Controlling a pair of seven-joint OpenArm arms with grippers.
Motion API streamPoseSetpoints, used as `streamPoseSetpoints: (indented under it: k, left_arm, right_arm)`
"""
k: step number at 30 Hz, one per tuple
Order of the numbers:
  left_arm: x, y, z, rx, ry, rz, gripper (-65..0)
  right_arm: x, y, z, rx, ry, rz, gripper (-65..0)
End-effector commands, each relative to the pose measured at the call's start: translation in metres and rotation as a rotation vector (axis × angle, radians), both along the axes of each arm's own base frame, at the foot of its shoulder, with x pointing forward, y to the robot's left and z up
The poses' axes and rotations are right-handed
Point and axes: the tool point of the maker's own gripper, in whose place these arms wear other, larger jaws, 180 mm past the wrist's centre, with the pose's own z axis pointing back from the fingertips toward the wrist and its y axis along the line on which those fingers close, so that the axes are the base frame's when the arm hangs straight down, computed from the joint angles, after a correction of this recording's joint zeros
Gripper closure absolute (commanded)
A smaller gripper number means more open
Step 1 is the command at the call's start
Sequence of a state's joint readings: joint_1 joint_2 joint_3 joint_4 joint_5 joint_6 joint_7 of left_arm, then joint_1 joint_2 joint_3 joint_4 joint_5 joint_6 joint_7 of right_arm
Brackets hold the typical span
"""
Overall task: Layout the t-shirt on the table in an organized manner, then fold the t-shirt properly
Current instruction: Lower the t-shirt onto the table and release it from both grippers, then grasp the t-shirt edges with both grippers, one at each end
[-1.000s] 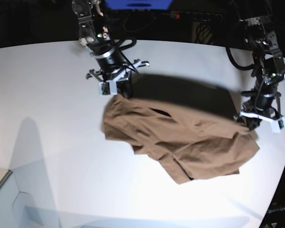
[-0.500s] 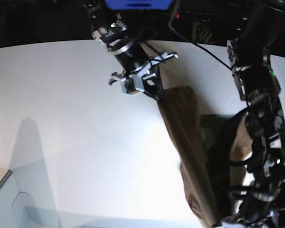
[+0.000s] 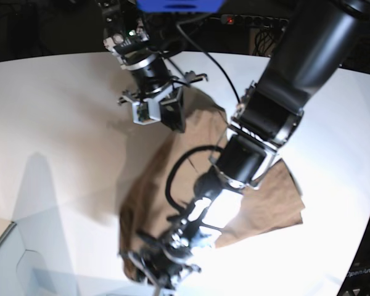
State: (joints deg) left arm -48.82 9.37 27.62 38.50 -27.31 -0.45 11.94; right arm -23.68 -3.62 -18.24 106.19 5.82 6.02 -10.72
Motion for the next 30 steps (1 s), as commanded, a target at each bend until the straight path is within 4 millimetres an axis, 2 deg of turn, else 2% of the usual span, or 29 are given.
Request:
streamPoseSetpoints:
  k: [1, 2, 3, 6, 8, 9, 10, 12, 15, 16, 18, 22, 24, 26, 30]
  left_arm:
    - [0.016, 0.006, 0.028, 0.016, -0.096, 0.020, -22.3]
    - [0.015, 0.008, 0.010, 0.060, -0.094, 0.024, -28.2]
    - [0.014, 0.008, 0.002, 0.079, -0.107, 0.021, -32.5]
    - [0.000, -0.003, -0.014, 0.103, -0.147, -0.017, -37.2]
    - [-0.003, -0.004, -0.016, 0.091, -0.149, -0.019, -37.5]
    - [-0.003, -0.006, -0.009, 0.071, -0.160, -0.018, -37.4]
    - [0.000, 0.003, -0.004, 0.055, -0.173, -0.003, -37.4]
    - [-0.002, 0.041, -0.011, 0.032, -0.174, 0.053, -37.4]
    - [-0.004, 0.109, -0.002, -0.010, -0.209, 0.155, -37.2]
    - [-0.011, 0.127, -0.010, -0.010, -0.186, 0.179, -37.1]
    - [-0.027, 0.178, -0.018, -0.009, -0.153, 0.251, -37.1]
    - [-0.069, 0.245, -0.056, 0.002, -0.070, 0.368, -37.1]
    - [-0.089, 0.265, -0.073, 0.009, -0.038, 0.404, -37.1]
    - [-0.116, 0.273, -0.095, 0.012, 0.009, 0.423, -37.1]
    - [-0.154, 0.289, -0.110, 0.002, 0.043, 0.472, -37.0]
  right_arm:
    - [0.004, -0.001, 0.013, 0.021, -0.046, -0.009, 0.0]
    - [0.003, -0.004, 0.010, 0.017, -0.037, -0.018, 0.0]
    - [0.003, -0.008, 0.009, 0.012, -0.034, -0.026, 0.0]
    - [0.002, -0.013, 0.006, 0.006, -0.025, -0.038, 0.0]
    - [0.002, -0.018, 0.003, -0.001, -0.021, -0.050, 0.0]
    - [0.003, -0.018, 0.004, 0.000, -0.021, -0.052, 0.0]
    - [0.002, -0.018, 0.002, -0.001, -0.018, -0.052, 0.0]
    - [0.003, -0.022, 0.000, -0.007, -0.015, -0.062, 0.0]
    - [0.006, -0.029, -0.001, -0.017, -0.011, -0.077, 0.0]
    - [0.006, -0.029, -0.002, -0.020, -0.004, -0.075, 0.0]
    - [0.005, -0.029, -0.005, -0.026, 0.014, -0.069, 0.0]
    - [0.012, -0.027, 0.000, -0.027, 0.000, -0.062, 0.0]
    - [0.015, -0.026, 0.000, -0.028, 0.001, -0.058, 0.0]
    - [0.017, -0.024, 0.001, -0.029, 0.003, -0.052, 0.0]
    - [0.023, -0.025, 0.003, -0.039, 0.005, -0.046, 0.0]
